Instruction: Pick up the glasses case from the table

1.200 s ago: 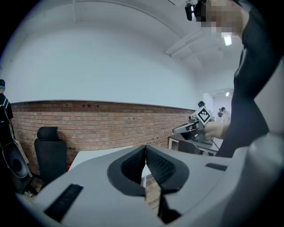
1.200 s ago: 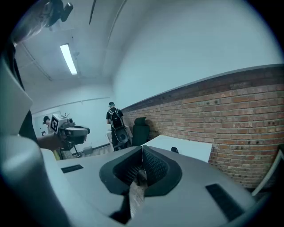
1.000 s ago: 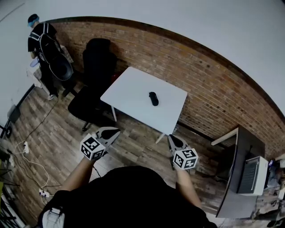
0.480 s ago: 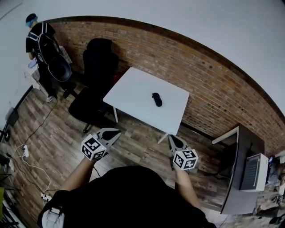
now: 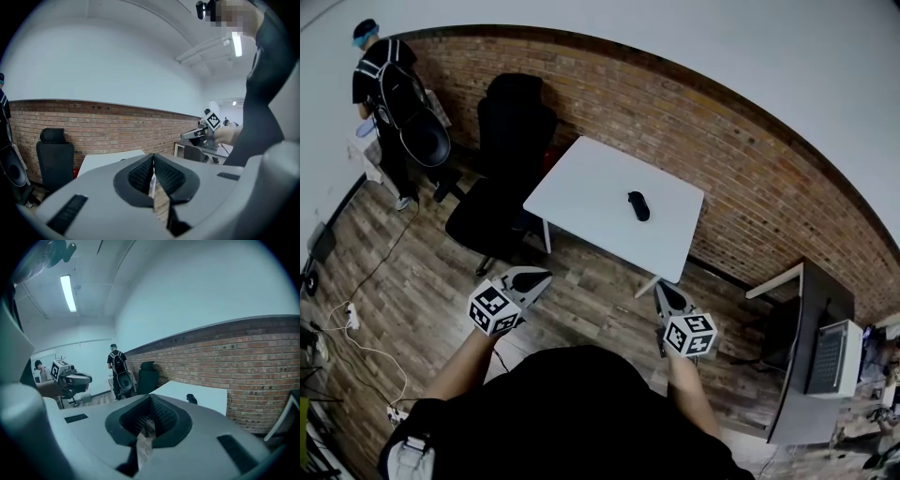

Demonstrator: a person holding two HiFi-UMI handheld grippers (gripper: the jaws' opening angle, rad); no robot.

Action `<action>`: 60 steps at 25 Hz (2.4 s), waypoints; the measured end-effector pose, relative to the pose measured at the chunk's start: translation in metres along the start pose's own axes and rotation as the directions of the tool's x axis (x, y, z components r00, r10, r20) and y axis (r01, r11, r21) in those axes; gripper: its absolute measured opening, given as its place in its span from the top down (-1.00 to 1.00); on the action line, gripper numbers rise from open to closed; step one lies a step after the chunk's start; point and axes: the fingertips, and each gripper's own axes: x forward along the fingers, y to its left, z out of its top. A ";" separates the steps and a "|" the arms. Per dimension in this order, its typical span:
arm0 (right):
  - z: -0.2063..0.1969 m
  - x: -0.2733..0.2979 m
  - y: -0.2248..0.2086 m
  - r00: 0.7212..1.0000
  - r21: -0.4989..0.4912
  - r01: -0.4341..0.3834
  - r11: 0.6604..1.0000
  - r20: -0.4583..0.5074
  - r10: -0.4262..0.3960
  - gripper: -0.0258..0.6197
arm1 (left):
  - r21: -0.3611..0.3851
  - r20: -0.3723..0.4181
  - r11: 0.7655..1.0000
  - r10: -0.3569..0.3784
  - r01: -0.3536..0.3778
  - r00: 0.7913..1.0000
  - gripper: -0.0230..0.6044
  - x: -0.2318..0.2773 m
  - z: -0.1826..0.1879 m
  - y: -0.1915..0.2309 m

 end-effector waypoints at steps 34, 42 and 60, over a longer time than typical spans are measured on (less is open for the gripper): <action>-0.002 0.058 -0.072 0.998 0.035 -0.012 0.999 -0.058 0.014 0.87 | -0.036 0.014 0.996 0.087 -0.086 0.996 0.89 0.045 0.012 0.060; 0.010 0.083 -0.099 0.997 0.023 -0.031 0.999 -0.077 0.032 0.87 | -0.029 0.023 0.995 0.100 -0.100 0.995 0.89 0.076 0.022 0.078; 0.025 0.115 -0.140 0.995 0.019 -0.041 0.999 -0.094 0.043 0.87 | -0.051 -0.006 0.990 0.129 -0.129 0.992 0.89 0.115 0.028 0.107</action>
